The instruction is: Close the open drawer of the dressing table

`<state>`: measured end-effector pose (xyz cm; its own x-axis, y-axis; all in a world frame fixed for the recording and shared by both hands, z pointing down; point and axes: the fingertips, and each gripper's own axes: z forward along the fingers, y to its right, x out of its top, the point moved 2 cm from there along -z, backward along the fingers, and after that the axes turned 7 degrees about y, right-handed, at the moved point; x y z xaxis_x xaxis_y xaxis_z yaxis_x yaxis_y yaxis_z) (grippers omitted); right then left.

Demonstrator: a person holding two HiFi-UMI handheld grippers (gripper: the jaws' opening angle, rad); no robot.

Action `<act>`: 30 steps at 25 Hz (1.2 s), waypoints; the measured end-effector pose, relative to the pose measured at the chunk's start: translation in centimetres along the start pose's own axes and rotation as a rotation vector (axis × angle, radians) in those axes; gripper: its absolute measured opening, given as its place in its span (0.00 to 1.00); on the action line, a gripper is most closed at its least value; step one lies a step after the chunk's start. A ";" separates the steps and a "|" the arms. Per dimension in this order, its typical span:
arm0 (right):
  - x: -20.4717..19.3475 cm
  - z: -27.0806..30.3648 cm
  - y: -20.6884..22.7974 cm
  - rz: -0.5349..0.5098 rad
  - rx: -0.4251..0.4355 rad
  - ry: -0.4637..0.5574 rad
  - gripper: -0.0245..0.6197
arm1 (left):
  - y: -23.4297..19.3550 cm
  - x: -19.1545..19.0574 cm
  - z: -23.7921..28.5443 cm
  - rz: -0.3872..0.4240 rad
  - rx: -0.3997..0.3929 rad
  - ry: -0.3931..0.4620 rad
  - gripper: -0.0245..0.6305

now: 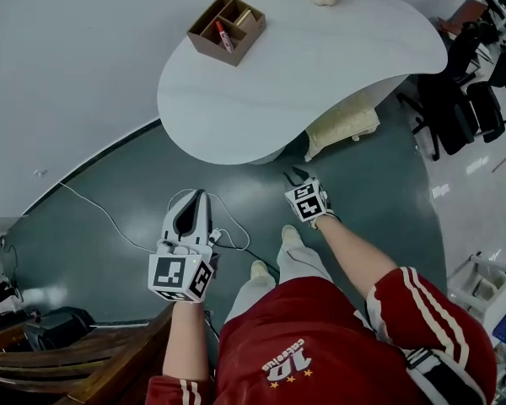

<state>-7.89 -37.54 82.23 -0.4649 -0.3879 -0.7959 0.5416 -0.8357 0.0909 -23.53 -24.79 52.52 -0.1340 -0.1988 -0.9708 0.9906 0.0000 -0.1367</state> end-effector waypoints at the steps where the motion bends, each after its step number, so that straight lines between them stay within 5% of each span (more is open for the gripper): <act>1: -0.1 -0.9 -0.4 0.012 -0.008 -0.001 0.21 | 0.1 -0.2 -0.7 -0.010 -0.004 0.000 0.04; 16: -0.9 -15.1 -7.6 0.015 -0.073 0.020 0.21 | 0.3 -1.0 -11.5 -0.062 -0.060 0.020 0.04; 30: 8.1 -25.0 -16.7 0.043 -0.093 0.264 0.21 | -2.0 3.6 -20.6 -0.044 -0.062 0.152 0.04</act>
<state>-3.21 -17.07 59.29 -0.2479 -0.2973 -0.9220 0.6246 -0.7766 0.0825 -26.52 -5.32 45.22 -0.1841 -0.0491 -0.9817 0.9808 0.0560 -0.1867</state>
